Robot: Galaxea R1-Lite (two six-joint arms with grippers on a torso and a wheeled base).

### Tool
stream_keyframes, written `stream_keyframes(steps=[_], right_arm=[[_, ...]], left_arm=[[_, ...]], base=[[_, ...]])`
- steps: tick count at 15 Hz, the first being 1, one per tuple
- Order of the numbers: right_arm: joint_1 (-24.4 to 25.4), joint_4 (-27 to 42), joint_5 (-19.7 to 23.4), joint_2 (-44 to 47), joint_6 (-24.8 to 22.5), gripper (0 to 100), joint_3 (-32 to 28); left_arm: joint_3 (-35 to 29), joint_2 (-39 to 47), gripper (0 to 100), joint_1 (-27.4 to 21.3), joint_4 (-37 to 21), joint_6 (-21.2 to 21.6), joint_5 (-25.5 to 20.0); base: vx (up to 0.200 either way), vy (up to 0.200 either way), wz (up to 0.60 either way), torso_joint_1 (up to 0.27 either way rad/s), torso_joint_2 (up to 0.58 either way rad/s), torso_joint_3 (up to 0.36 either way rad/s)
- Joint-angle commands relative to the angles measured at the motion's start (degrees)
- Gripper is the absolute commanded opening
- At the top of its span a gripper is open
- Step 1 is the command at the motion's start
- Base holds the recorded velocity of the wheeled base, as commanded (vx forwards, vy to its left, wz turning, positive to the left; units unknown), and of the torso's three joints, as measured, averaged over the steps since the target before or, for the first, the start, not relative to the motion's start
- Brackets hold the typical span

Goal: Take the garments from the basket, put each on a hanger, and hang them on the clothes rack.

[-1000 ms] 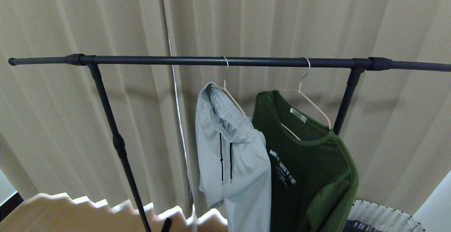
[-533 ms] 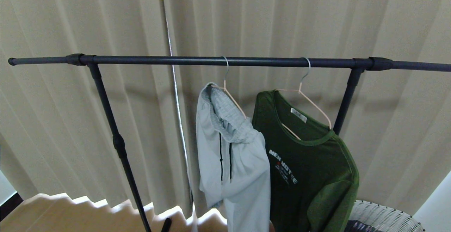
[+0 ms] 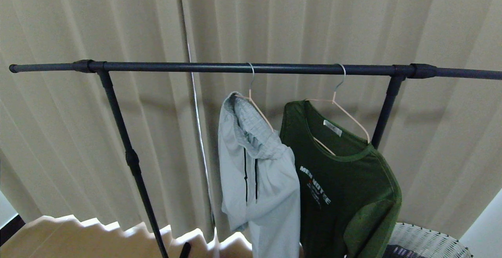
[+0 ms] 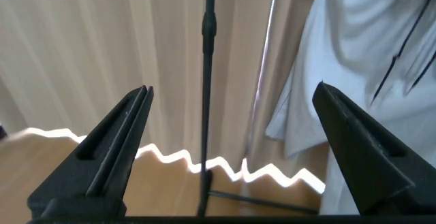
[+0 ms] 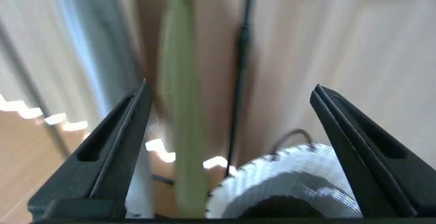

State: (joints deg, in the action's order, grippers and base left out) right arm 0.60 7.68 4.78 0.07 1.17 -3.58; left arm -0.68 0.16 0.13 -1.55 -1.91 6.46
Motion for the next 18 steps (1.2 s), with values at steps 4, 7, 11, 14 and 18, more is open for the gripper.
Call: stream_keyframes(steps=[4, 7, 11, 14, 18], right_arm=[[0.02, -2.93, -4.52, -0.07, -0.12, 100, 1.56], [0.02, -3.11, -3.99, -0.07, -0.29, 100, 1.56], [-0.07, -3.11, -1.44, -0.07, -1.79, 100, 1.56], [-0.07, -2.93, 2.87, -0.07, -3.98, 100, 1.56], [-0.07, -3.02, 2.60, -0.07, -3.72, 100, 1.65]], left_arm=[[0.16, -0.16, 100, 0.13, 0.32, 0.86, 2.86], [0.16, -0.16, 100, 0.13, 0.41, -1.51, 5.32], [0.07, -0.16, 100, 0.13, 0.41, -1.78, 5.23], [0.07, -0.16, 100, 0.04, 0.41, -1.78, 5.23], [0.07, -0.16, 100, 0.13, 0.41, -1.78, 5.23]], base=[[0.000, 0.000, 0.00, 0.000, 0.00, 0.000], [0.000, 0.000, 0.00, 0.000, 0.00, 0.000], [0.000, 0.000, 0.00, 0.000, 0.00, 0.000], [0.000, 0.000, 0.00, 0.000, 0.00, 0.000], [0.000, 0.000, 0.00, 0.000, 0.00, 0.000]])
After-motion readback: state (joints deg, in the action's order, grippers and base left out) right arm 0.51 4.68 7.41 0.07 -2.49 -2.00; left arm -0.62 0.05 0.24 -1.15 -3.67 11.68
